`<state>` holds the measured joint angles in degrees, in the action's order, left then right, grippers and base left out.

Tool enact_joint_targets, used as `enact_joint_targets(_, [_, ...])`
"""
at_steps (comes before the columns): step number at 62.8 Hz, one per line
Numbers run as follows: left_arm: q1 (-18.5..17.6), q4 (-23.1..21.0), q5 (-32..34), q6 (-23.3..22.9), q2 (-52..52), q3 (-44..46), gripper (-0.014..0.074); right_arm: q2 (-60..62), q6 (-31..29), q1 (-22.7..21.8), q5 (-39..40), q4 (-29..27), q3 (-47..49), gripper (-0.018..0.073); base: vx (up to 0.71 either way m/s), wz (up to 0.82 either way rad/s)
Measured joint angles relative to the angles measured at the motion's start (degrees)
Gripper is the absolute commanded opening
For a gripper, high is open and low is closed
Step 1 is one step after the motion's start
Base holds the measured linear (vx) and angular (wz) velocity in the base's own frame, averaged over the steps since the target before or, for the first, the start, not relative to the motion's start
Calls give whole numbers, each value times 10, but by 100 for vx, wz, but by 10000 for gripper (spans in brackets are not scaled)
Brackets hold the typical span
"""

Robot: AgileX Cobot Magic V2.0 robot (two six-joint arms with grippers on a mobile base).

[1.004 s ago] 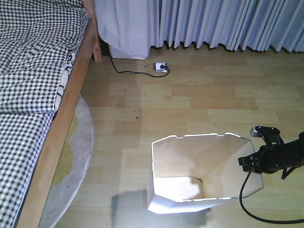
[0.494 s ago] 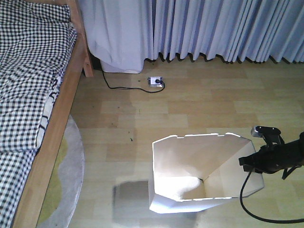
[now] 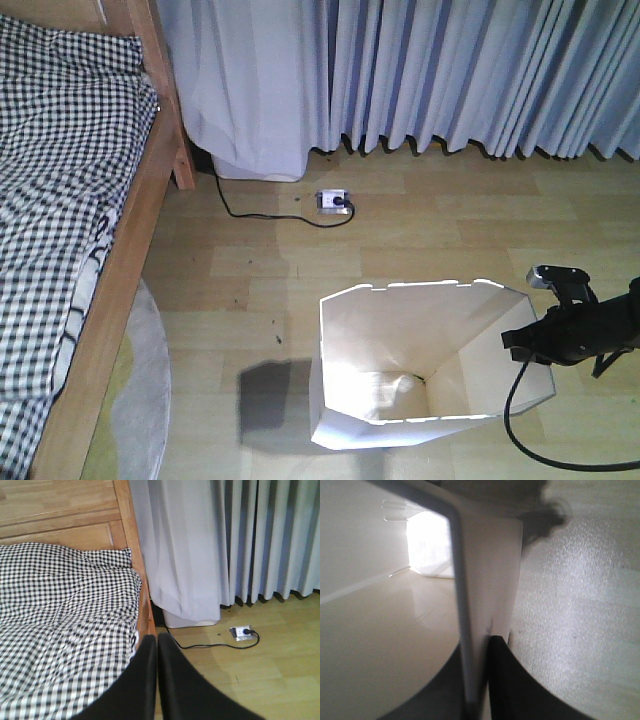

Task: Move trash bin to bedside with robot
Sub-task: 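Carry the bin with the right gripper to the bedside by the curtains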

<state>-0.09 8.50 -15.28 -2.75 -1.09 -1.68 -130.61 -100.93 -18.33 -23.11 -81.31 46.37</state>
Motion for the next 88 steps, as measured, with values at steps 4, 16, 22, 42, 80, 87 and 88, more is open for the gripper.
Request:
enact_joint_targets(4, [0, 0, 0, 0, 0, 0, -6, 0, 0, 0, 0, 0, 0, -6, 29, 0])
enact_joint_targets(16, [0, 0, 0, 0, 0, 0, -6, 0, 0, 0, -1, 0, 0, -6, 28, -2])
enact_joint_targets(22, [0, 0, 0, 0, 0, 0, -6, 0, 0, 0, -1, 0, 0, -6, 26, -1])
enact_joint_targets(42, [0, 0, 0, 0, 0, 0, -6, 0, 0, 0, -1, 0, 0, -6, 25, 0])
enact_joint_targets(80, [0, 0, 0, 0, 0, 0, -6, 0, 0, 0, -1, 0, 0, -6, 24, 2])
enact_joint_targets(87, [0, 0, 0, 0, 0, 0, -6, 0, 0, 0, -1, 0, 0, -6, 20, 3])
enact_joint_targets(88, [0, 0, 0, 0, 0, 0, -6, 0, 0, 0, -1, 0, 0, -6, 18, 1])
